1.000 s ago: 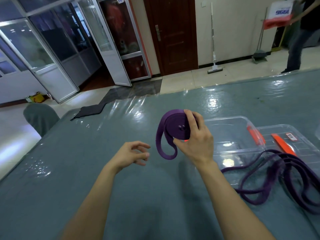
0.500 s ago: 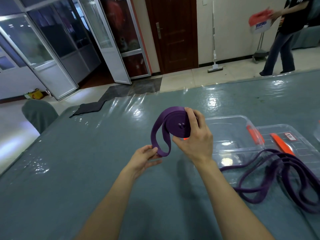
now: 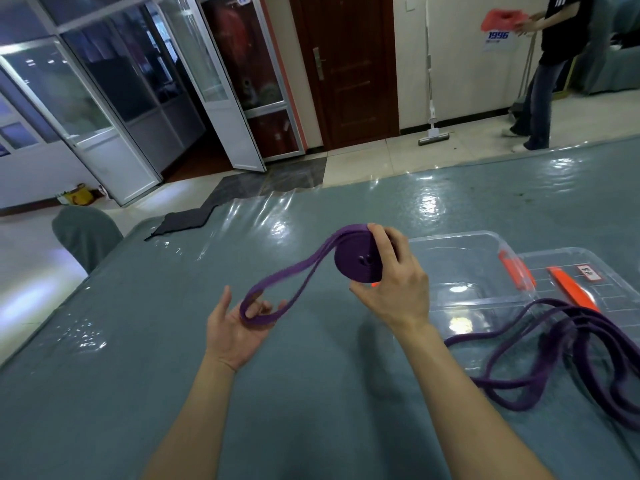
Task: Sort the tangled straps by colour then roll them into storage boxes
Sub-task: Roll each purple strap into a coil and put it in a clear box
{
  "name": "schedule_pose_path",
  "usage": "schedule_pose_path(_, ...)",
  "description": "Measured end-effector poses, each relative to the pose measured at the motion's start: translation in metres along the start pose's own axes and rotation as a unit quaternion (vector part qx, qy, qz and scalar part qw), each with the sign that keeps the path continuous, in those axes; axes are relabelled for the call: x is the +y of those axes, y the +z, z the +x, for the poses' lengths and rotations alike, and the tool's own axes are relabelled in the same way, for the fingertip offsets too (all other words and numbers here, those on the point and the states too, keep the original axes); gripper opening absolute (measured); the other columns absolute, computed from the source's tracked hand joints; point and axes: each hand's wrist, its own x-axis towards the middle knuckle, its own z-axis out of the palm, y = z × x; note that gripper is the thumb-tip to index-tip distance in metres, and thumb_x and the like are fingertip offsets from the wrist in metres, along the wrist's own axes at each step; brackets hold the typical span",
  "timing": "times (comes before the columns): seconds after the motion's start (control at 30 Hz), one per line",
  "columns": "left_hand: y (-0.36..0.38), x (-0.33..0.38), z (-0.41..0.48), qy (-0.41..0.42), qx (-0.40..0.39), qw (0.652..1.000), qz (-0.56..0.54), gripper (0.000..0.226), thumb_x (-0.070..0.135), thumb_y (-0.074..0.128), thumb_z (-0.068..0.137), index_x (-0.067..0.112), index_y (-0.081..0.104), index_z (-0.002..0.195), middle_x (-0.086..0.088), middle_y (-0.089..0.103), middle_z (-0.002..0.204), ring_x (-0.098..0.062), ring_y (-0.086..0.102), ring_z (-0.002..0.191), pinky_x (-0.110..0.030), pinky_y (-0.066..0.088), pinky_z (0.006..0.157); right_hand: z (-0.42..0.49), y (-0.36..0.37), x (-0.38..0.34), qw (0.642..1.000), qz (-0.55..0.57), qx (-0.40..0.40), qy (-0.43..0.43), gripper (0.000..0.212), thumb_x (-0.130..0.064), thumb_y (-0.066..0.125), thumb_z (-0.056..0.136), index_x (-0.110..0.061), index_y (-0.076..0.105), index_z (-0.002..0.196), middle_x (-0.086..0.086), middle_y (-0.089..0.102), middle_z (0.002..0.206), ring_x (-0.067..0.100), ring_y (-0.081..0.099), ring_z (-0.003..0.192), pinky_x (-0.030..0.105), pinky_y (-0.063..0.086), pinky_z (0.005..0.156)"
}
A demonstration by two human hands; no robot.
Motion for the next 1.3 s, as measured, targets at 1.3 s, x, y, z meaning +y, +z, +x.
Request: schedule_pose_path(1.3, 0.236, 0.061, -0.015, 0.139, -0.202, 0.262, 0.934, 0.028, 0.044, 0.094, 0.071, 0.035, 0.086, 0.096, 0.015, 0.078, 0.076, -0.004, 0.073, 0.073, -0.039, 0.064, 0.074, 0.021, -0.017, -0.031, 0.941, 0.102, -0.317, 0.056, 0.069, -0.072, 0.089, 0.066, -0.046, 0.071, 0.127, -0.031, 0.074, 0.100, -0.011, 0.061, 0.065, 0.028, 0.055, 0.073)
